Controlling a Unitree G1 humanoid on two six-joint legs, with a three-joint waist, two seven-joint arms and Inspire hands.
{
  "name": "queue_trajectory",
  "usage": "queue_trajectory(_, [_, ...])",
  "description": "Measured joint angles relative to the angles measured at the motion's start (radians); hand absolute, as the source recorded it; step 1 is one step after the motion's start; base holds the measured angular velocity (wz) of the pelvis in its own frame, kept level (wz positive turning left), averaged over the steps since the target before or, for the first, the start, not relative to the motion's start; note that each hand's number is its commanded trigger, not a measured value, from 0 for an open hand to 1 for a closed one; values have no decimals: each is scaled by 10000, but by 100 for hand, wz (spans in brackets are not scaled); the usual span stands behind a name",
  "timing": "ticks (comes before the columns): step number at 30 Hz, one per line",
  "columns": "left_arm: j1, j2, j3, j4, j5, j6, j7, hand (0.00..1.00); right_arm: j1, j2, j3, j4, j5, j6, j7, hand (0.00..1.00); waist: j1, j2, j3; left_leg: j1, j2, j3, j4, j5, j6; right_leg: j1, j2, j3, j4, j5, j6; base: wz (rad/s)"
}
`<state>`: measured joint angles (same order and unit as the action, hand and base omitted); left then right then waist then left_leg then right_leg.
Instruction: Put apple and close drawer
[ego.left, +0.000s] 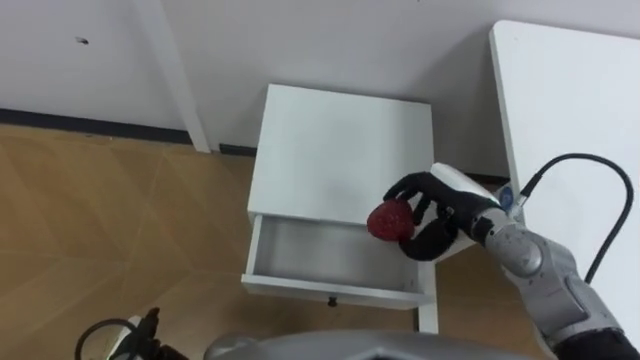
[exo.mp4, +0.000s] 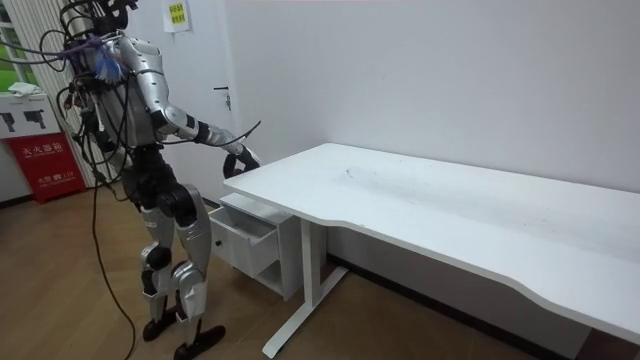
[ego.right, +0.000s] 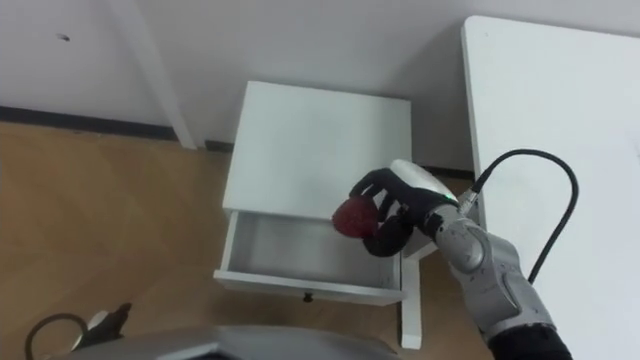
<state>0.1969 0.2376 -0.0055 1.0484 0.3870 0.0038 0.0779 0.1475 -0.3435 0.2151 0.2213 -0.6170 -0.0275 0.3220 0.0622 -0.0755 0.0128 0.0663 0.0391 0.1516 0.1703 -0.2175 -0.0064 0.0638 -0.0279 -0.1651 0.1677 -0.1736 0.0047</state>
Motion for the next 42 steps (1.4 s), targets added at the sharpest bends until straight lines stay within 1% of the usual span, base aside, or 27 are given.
queue_trajectory(3, [-11,-49,-1,2,3,-3,0,0,4,4,-10,46,-117,-3,-3,100,-3,51,-36,-12,-3,-11,4,1,-1,-1,-5,-15,-6,0,0,2])
queue_trajectory(4, [-24,-51,-2,4,3,-3,0,0,3,21,-8,92,-128,-3,-5,86,0,68,-48,-10,-8,-33,5,1,0,6,-10,-16,-9,0,0,4])
queue_trajectory(5, [-32,-49,-1,5,3,-3,0,0,3,34,-6,133,-126,-7,-7,7,1,79,-54,-9,-12,-50,5,1,-1,12,-12,-18,-11,0,0,7])
queue_trajectory(6, [-42,-48,-1,5,3,-2,1,0,3,52,-2,244,-126,-8,-8,0,0,90,-60,-3,-20,-102,4,2,0,28,-16,-20,-12,0,0,11])
queue_trajectory(14, [-80,-50,-3,12,0,21,1,0,5,246,-3,652,-125,-4,-9,0,-1,68,-69,-4,-20,-172,-3,2,1,55,-14,-43,-27,0,0,2])
queue_trajectory(17, [-42,-49,-2,35,0,35,1,0,6,259,-3,830,-128,17,-9,0,3,35,-88,18,-25,-169,-1,2,1,79,-15,-27,-23,0,0,0])
queue_trajectory(20, [-49,-60,5,35,9,35,0,0,7,264,-6,844,-140,38,-33,0,-10,13,-79,10,-32,-162,36,2,1,98,-22,-37,-23,0,0,0])
queue_trajectory(22, [-34,-85,8,199,7,20,1,0,17,298,-7,1032,-142,25,-178,0,-9,39,-40,16,-36,-173,90,2,1,147,-29,-44,-30,0,0,2])
queue_trajectory(23, [-55,-88,8,270,6,19,1,0,17,321,-8,1113,-130,23,-216,0,-12,31,-33,31,-39,-181,96,2,1,180,-31,-56,-45,0,1,6])
queue_trajectory(26, [-60,-142,30,338,-3,27,33,0,99,424,-51,1442,-77,-3,-435,0,-36,34,-26,76,-62,-239,99,1,1,314,-31,-76,-165,0,1,5])
queue_trajectory(29, [-41,-180,64,338,3,27,71,0,99,520,-127,2065,-35,-93,-705,0,-17,22,-37,73,-68,-264,114,1,2,342,-39,-141,-163,0,1,6])
queue_trajectory(30, [-37,-225,164,337,3,25,86,0,87,554,-176,2399,105,-174,-825,0,-12,28,-41,70,-70,-271,124,0,2,351,-45,-155,-163,0,1,4])
queue_trajectory(31, [-32,-268,243,331,4,22,117,0,87,692,-392,2797,310,-286,-931,0,-19,15,-52,61,-75,-296,130,0,2,353,-51,-183,-162,0,1,5])
queue_trajectory(33, [-17,-302,346,317,6,12,172,0,92,808,-535,3324,451,-289,-1062,0,-35,13,-63,23,-76,-338,168,0,3,353,-62,-273,-161,0,1,7])
queue_trajectory(35, [61,-311,441,316,-7,11,226,0,107,832,-672,3978,788,-465,-1262,0,-54,27,-83,17,-74,-333,173,0,3,352,-72,-268,-163,0,1,5])
queue_trajectory(36, [78,-317,444,322,-10,7,297,0,106,851,-879,4560,1095,-577,-1408,0,-57,45,-109,62,-77,-318,171,-1,4,393,-87,-272,-163,0,1,0])
queue_trajectory(37, [120,-318,460,339,-8,4,379,0,132,852,-1096,5194,1451,-615,-1632,0,-59,76,-131,130,-85,-310,165,-1,6,460,-151,-285,-161,-1,3,0])
queue_trajectory(38, [132,-324,480,361,3,0,415,0,159,858,-1225,5428,1533,-619,-1702,0,-57,97,-125,164,-90,-310,160,-3,7,497,-155,-290,-169,-2,6,0])
queue_trajectory(39, [138,-358,697,488,3,-21,468,0,245,859,-1383,5826,1465,-648,-1924,0,-61,149,-130,206,-109,-318,153,-2,8,540,-176,-311,-177,-12,21,0])
queue_trajectory(40, [87,-384,1045,673,59,-39,492,0,259,983,-1549,5991,1391,-792,-2091,0,-70,159,-134,263,-119,-318,137,-3,10,600,-192,-352,-176,-18,32,4])
queue_trajectory(41, [83,-393,1203,735,147,-32,495,0,289,1083,-1716,6162,1391,-880,-2164,0,-97,151,-142,273,-127,-320,144,-17,32,633,-206,-407,-176,-30,50,15])
queue_trajectory(42, [134,-456,1493,742,206,-35,510,0,237,1176,-2012,6459,1297,-1040,-2381,0,-228,169,-156,241,-155,-361,225,-67,99,680,-264,-558,-127,-63,101,36])
